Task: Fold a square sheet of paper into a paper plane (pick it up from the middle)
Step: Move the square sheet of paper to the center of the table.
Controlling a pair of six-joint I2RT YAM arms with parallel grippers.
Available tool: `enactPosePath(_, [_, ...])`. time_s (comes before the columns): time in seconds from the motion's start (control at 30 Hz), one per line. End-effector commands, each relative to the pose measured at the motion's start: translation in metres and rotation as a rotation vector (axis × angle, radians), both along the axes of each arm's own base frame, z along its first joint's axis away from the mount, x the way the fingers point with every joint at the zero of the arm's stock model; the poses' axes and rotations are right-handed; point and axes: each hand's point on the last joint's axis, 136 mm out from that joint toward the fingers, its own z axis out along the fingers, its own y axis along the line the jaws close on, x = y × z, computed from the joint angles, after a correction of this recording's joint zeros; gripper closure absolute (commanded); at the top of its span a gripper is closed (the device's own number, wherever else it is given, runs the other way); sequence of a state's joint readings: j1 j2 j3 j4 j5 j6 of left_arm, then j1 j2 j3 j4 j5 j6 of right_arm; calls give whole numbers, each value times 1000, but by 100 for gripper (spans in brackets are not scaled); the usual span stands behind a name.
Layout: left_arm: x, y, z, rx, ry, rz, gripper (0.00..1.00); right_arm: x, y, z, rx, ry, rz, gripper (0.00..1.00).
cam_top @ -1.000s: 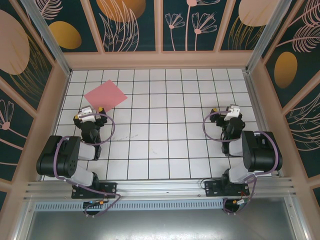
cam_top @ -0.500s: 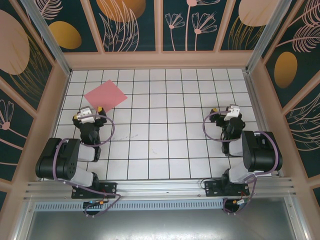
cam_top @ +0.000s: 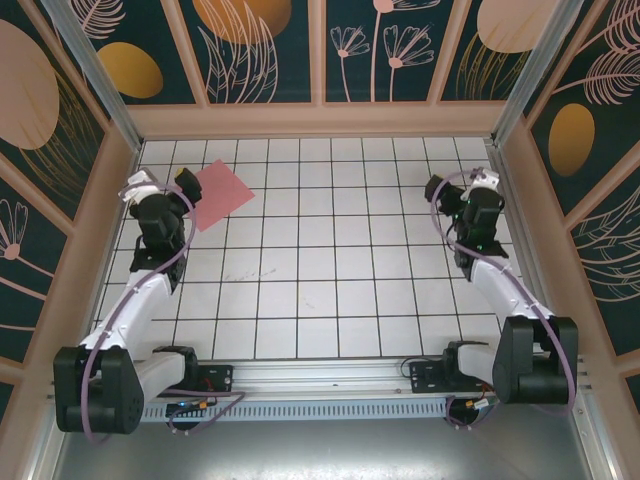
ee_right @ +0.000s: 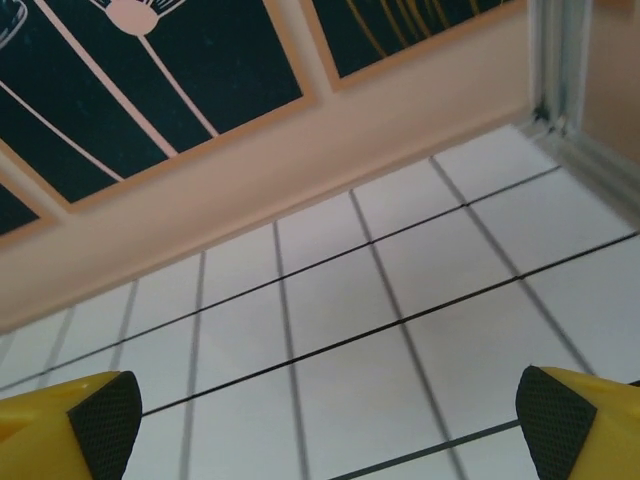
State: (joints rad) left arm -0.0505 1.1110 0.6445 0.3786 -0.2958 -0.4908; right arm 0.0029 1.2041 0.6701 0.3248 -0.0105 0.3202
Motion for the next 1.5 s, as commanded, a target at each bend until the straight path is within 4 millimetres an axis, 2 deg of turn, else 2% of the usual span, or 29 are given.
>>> enactPosePath(0.0, [0,-48,-54,-161,216,-249,1,-27,37,-60,238,315,134,2])
enactPosePath(0.1, [9,-61,-62,-230,263,-298,1,-34,78,-54,330,300,327,1])
enactPosePath(0.23, [21,-71,-76,-261,350,-339,1,-39,103,-48,279,285,362,1])
enactPosePath(0.33, [30,-80,-91,-295,417,-373,1,-43,120,-51,241,314,390,1])
enactPosePath(0.4, [35,-87,-98,-305,463,-403,1,-47,124,-53,228,325,386,1])
enactPosePath(0.6, [44,-91,-126,-308,570,-403,1,-59,136,-59,245,329,424,1])
enactPosePath(0.77, [60,-93,-128,-312,604,-400,1,-65,137,-65,241,350,412,1])
enactPosePath(0.93, [77,-85,-124,-266,608,-364,1,-68,135,-69,250,372,395,1])
enactPosePath(1.17, [112,-74,-136,-206,633,-302,1,-70,140,-71,269,384,407,1])
enactPosePath(1.37, [151,-69,-164,-226,693,-237,1,-72,147,-73,291,400,420,1])
enactPosePath(1.47, [168,-76,-172,-266,700,-259,1,-74,149,-77,279,421,420,1])
